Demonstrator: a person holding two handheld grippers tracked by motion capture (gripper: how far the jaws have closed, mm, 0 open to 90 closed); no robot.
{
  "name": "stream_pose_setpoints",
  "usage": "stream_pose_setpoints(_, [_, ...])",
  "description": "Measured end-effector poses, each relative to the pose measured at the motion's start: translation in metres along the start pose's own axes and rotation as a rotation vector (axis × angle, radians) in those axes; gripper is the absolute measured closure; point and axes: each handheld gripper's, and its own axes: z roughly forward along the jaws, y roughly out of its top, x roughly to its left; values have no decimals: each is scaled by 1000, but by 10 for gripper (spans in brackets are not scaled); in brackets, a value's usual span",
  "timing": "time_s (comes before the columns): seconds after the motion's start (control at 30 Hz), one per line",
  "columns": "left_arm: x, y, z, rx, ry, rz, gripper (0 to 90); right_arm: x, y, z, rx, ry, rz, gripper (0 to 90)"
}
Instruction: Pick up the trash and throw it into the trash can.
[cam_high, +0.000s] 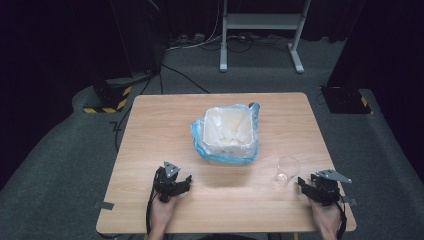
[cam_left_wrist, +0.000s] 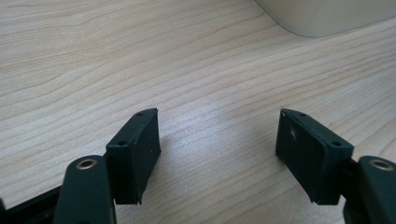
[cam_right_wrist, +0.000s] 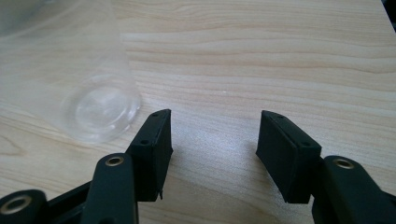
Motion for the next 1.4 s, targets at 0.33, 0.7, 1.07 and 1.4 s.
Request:
stream_pose_setpoints(0.33, [0, 0, 0, 0, 1, 1, 301, 2, 1, -10, -26, 25, 9, 471])
stream_pose_setpoints(0.7, [0, 0, 0, 0, 1, 1, 301, -2, 2, -19, -49, 63, 31, 487])
stream_pose_setpoints(1.07, [0, 0, 0, 0, 0, 0, 301, -1, 7, -27, -70, 84, 39, 524])
stream_pose_setpoints(1.4, [0, 0, 0, 0, 1, 1, 301, -2, 13, -34, -84, 98, 35, 541])
